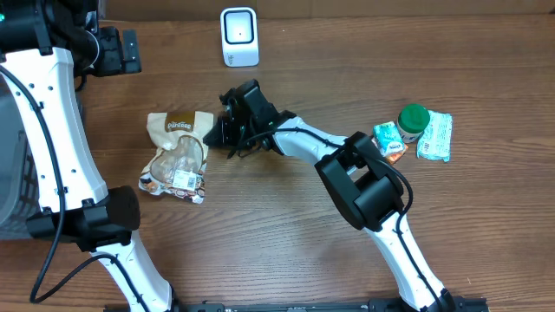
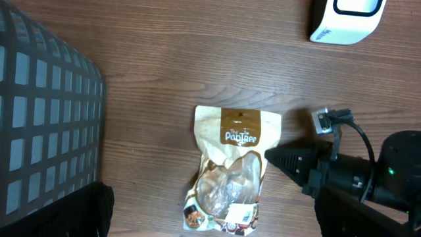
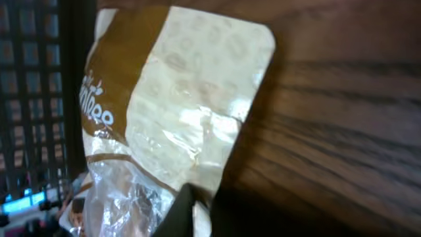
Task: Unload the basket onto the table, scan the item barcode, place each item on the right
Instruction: 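Reach the right gripper to the Pantree bag and grasp its top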
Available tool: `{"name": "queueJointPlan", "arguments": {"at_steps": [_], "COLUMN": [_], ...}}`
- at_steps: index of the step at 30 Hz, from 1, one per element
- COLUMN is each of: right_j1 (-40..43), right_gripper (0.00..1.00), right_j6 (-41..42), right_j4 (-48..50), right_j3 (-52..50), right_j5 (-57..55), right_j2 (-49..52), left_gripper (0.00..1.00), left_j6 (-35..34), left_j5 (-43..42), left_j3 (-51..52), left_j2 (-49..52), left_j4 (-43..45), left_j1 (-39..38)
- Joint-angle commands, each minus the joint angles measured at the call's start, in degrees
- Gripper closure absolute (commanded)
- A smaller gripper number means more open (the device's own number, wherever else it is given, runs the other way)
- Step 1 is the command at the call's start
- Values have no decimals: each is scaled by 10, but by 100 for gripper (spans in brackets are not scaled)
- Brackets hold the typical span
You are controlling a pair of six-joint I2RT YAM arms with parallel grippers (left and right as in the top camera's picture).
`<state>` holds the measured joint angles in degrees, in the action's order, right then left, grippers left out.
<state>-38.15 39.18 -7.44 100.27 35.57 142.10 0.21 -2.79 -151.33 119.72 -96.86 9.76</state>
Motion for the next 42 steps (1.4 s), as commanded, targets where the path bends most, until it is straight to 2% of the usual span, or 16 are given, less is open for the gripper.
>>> {"name": "queueJointPlan", "arguments": {"at_steps": [1, 7, 16, 19, 23, 30, 36, 39, 40, 41, 42], "right_j1": [23, 66, 78, 77, 78, 81, 83, 83, 83, 83, 83], "right_gripper": [96, 96, 96, 96, 94, 85, 84, 83, 83, 83, 83], "right_j6": [0, -10, -101, -115, -116, -116, -130, -142, -142, -142, -142], "right_j4": [1, -57, -180, -224, -227, -223, -242, -242, -242, -242, -242], "right_j3": [-4, -4, -4, -5, -5, -5, -5, -5, -5, -5, -5], "right_j5": [38, 85, 78, 34, 16, 13, 14, 13, 14, 13, 13], "right_j2": [9, -16, -56, -56, -56, -56, -56, -56, -56, -56, -56], "left_gripper": [0, 0, 1, 1, 1, 0, 0, 0, 7, 32, 69], "left_j6": [7, 7, 7, 7, 7, 6, -79, -90, -89, -70, -61], "left_j5": [-2, -2, -2, -2, -2, -3, -76, -91, -88, -87, -86], "left_j3": [1, 1, 1, 1, 1, 1, 1, 1, 1, 2, 2], "left_j2": [2, 2, 2, 2, 2, 2, 2, 2, 2, 6, 8], "left_j4": [1, 1, 1, 1, 1, 1, 21, 11, 8, 4, 0], "left_j1": [0, 0, 0, 0, 0, 0, 0, 0, 0, 0, 0]}}
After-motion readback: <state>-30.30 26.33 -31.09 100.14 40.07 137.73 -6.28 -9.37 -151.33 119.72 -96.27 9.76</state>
